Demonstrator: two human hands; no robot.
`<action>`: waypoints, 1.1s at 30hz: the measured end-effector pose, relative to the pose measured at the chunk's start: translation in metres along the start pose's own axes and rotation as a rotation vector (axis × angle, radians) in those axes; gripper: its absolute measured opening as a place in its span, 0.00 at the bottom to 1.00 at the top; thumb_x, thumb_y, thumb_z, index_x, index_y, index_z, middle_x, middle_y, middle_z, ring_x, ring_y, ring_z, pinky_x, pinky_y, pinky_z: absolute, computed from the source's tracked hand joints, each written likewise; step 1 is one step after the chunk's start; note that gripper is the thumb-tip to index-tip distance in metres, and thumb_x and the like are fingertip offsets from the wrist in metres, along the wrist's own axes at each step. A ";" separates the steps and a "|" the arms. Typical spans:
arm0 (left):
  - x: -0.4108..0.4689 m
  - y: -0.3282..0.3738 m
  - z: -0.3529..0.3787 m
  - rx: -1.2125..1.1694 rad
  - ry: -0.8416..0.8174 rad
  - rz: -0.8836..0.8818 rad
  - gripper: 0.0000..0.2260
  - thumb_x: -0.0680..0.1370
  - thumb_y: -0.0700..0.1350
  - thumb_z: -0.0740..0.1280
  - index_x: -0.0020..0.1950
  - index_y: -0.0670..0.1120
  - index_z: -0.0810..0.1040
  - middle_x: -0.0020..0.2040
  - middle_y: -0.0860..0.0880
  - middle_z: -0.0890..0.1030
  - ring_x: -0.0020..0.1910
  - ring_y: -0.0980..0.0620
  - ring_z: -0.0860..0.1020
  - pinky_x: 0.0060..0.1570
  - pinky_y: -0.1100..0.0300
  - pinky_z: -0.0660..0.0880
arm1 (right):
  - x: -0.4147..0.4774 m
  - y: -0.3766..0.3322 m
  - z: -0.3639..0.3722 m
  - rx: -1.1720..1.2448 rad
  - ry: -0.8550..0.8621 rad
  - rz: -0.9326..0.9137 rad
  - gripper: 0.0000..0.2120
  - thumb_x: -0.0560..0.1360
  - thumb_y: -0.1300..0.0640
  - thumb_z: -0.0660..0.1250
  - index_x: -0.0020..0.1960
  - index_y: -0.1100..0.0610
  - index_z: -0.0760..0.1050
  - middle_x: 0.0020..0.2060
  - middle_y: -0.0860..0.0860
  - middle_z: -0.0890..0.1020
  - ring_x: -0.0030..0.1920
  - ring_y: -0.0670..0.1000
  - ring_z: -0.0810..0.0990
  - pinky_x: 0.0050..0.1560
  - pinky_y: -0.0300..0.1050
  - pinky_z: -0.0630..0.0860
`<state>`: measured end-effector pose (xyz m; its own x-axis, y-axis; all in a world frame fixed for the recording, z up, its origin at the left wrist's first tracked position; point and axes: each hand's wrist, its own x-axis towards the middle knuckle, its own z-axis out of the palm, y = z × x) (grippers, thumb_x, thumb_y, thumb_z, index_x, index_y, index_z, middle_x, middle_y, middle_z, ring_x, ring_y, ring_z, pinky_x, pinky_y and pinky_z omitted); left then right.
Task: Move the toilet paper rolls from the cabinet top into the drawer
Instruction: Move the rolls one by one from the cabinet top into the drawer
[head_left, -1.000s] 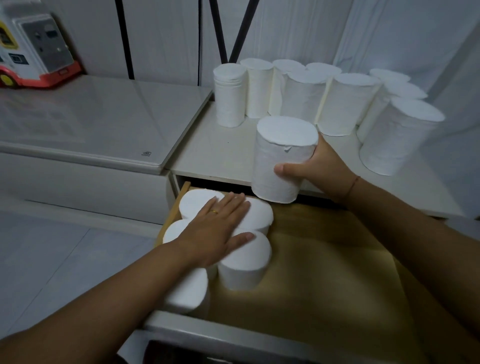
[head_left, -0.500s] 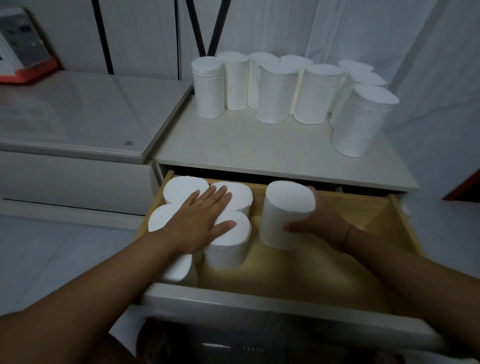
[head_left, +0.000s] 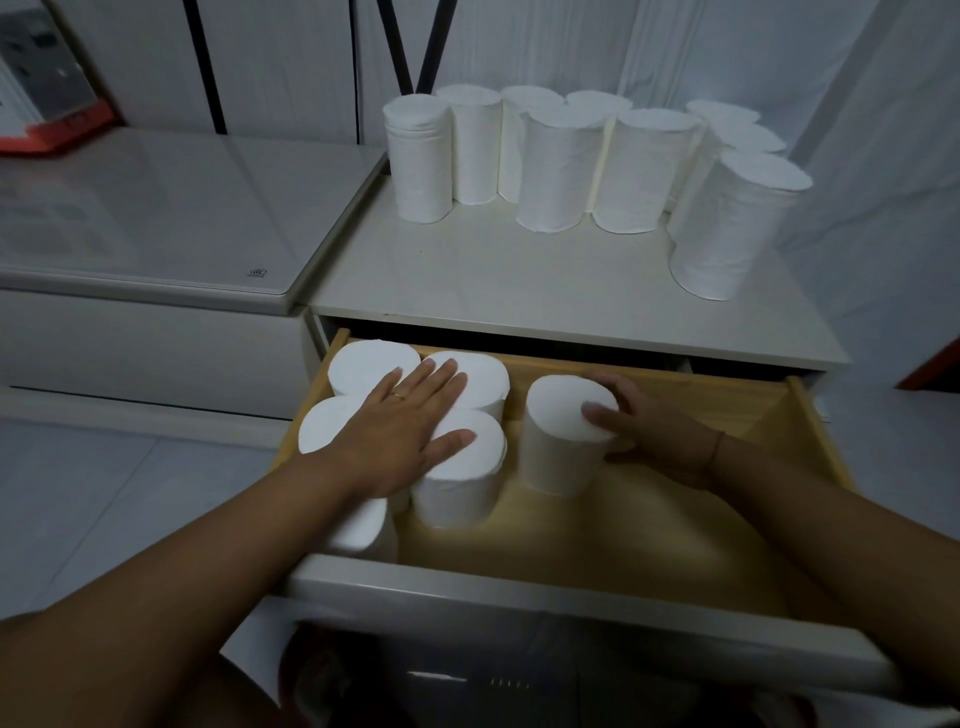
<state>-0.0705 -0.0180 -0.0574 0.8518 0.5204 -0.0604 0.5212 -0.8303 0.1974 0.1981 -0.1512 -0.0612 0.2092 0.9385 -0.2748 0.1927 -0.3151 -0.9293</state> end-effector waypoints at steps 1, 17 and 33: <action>0.000 0.000 0.000 -0.002 0.002 0.001 0.34 0.75 0.65 0.41 0.78 0.52 0.43 0.78 0.54 0.41 0.76 0.56 0.38 0.74 0.56 0.36 | 0.002 -0.001 0.001 0.076 0.014 0.062 0.23 0.70 0.45 0.67 0.64 0.44 0.68 0.60 0.48 0.74 0.58 0.52 0.75 0.47 0.50 0.80; -0.001 0.001 0.000 0.000 -0.001 -0.007 0.33 0.76 0.65 0.42 0.78 0.52 0.43 0.78 0.54 0.42 0.77 0.55 0.39 0.74 0.54 0.37 | -0.014 0.005 0.010 0.069 -0.368 0.340 0.24 0.67 0.48 0.73 0.62 0.47 0.72 0.61 0.56 0.74 0.61 0.60 0.75 0.57 0.61 0.76; -0.002 0.003 0.001 0.002 -0.012 -0.002 0.32 0.77 0.64 0.42 0.78 0.53 0.42 0.78 0.55 0.41 0.76 0.56 0.38 0.72 0.55 0.34 | -0.033 0.004 0.060 0.102 -0.536 0.655 0.36 0.66 0.43 0.70 0.69 0.54 0.65 0.64 0.57 0.73 0.63 0.59 0.74 0.63 0.53 0.73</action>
<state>-0.0708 -0.0221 -0.0574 0.8514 0.5194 -0.0726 0.5228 -0.8297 0.1956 0.1345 -0.1747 -0.0703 -0.2392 0.5192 -0.8205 0.0983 -0.8278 -0.5524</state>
